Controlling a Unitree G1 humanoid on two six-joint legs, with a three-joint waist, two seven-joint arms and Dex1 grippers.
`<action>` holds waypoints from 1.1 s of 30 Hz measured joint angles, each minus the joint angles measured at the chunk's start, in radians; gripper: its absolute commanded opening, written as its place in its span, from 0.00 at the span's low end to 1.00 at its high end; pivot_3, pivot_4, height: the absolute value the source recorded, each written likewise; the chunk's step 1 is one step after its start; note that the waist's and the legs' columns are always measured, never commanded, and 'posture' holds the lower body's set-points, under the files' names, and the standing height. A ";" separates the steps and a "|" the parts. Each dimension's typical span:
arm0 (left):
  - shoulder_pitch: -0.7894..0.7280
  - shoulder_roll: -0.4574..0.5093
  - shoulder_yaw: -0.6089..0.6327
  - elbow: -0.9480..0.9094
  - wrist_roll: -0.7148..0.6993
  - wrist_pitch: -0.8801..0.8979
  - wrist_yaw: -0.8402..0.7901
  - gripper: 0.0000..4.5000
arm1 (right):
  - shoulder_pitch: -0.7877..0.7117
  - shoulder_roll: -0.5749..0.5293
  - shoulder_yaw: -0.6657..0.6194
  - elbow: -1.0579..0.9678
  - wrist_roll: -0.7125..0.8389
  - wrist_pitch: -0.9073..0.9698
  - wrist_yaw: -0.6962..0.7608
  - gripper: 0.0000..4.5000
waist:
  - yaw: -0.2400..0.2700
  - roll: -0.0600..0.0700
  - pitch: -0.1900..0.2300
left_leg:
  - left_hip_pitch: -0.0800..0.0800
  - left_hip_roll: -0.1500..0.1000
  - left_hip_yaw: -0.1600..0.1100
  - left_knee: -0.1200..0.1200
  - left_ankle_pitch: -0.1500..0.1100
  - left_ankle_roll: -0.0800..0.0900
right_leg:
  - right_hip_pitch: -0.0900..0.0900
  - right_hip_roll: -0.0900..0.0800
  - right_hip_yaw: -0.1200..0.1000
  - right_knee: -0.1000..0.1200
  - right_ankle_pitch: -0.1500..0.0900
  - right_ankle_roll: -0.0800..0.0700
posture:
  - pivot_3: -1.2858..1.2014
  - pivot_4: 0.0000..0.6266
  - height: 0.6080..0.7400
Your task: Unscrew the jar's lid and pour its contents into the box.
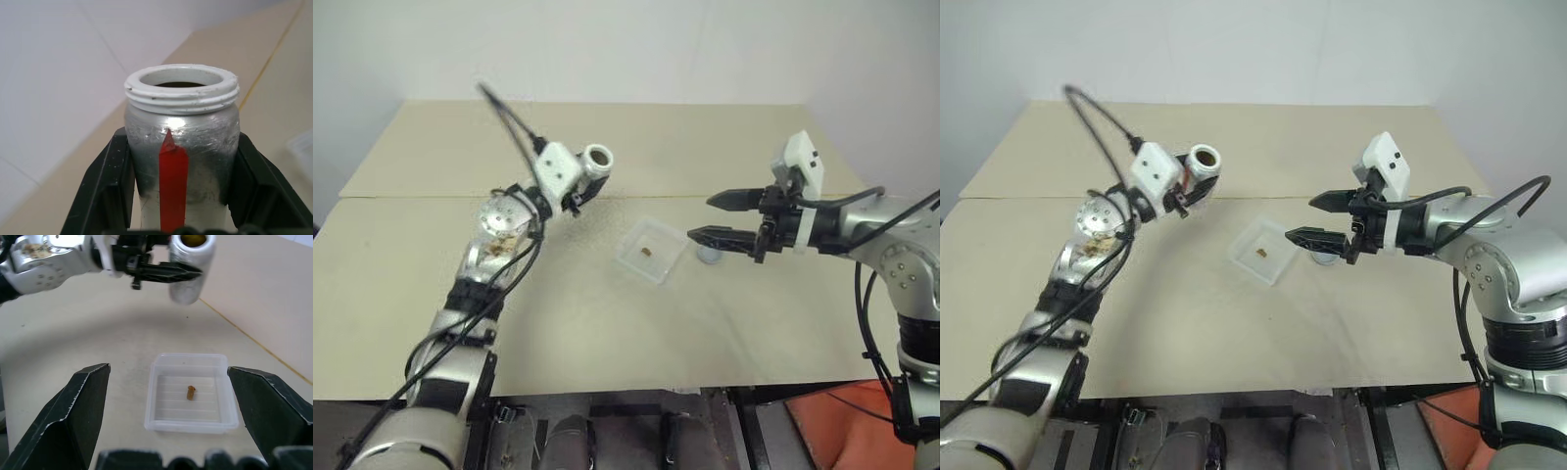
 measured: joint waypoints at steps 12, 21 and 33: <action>0.244 -0.163 0.121 -0.069 -0.041 -0.074 0.147 0.46 | -0.038 0.019 0.047 0.037 -0.038 -0.032 0.037 0.99 | 0.013 0.000 0.000 | 0.004 0.000 0.000 0.000 0.000 -0.001 | 0.003 0.000 0.000 -0.002 0.002 -0.003 | 0.52 0.24 1.00; 0.303 -0.132 0.097 -0.040 0.017 -0.127 0.130 0.87 | -0.047 0.032 0.080 0.058 -0.076 -0.064 0.071 0.99 | 0.011 0.000 0.000 | 0.004 0.000 0.000 0.000 0.000 -0.001 | 0.003 0.000 0.000 -0.002 0.002 -0.002 | 0.52 0.24 1.00; 0.598 0.185 0.120 -0.452 -0.104 0.092 -0.124 1.00 | -0.021 0.031 0.083 0.039 -0.095 -0.067 0.076 0.99 | 0.001 0.001 0.000 | 0.004 0.002 0.001 -0.001 0.000 -0.001 | 0.001 0.000 0.001 -0.001 0.002 -0.003 | 0.52 0.24 1.00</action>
